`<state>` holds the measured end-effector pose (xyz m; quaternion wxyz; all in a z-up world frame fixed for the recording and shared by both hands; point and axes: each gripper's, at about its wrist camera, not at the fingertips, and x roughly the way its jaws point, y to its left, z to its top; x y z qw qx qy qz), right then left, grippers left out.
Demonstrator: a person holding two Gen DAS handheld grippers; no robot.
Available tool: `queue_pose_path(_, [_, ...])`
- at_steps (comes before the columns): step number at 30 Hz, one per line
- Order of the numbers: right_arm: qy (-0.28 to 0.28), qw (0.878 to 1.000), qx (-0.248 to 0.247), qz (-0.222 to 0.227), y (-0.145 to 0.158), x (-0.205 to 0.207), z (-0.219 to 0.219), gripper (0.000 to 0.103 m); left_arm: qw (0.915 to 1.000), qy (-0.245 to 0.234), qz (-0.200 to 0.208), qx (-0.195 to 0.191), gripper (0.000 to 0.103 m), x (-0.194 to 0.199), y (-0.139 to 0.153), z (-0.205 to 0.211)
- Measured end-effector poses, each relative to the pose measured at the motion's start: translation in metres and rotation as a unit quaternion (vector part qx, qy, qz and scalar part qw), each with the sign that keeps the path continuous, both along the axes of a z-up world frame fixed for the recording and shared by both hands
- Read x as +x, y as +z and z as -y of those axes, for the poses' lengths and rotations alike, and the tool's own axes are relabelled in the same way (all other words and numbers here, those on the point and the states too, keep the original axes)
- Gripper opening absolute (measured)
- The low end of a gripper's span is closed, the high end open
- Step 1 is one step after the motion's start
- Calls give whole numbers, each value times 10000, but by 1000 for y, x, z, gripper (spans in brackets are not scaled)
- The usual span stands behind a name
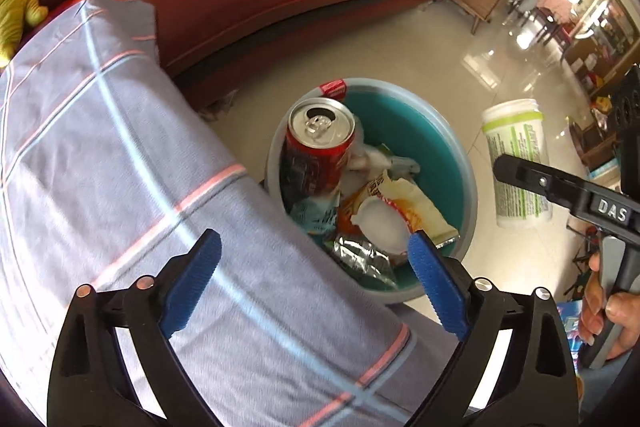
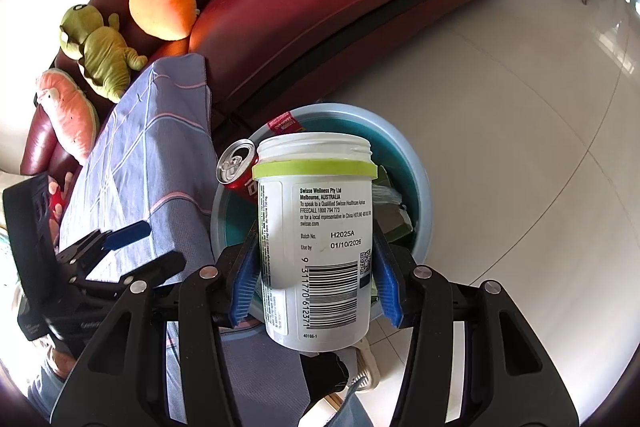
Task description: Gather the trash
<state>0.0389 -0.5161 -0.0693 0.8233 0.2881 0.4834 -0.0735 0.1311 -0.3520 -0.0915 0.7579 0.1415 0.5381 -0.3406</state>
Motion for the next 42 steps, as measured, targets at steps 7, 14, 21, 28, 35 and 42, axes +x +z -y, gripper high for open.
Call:
queue_pose_path(7, [109,9997,-190,-105,-2,12,-6,48,9998,178,93,-59,96,-5,9,-13])
queue_pose_path(14, [91,9995,-236,-193,-7,16,-9,62,9994,292,85,-151,96,-4,12,-24])
queue_pose_path(21, [79,9993,-335,-151,6,8,-14,77,9987,481,65,-137,96,-7,11,-34])
queue_pose_path(28, [91,9991,-382,-151,22,-8,-25,87,9983,577,116,-55,98,-19,19,-47])
queue_pose_path(35, [228,9978,-606,-131,42,-29,-50,93,9973,712,139,-118,99,-33,32,-67])
queue_pose_path(42, [358,9926,-1153,-148,65,-54,-76,96,9967,714,360,-107,99,-53,47,-83])
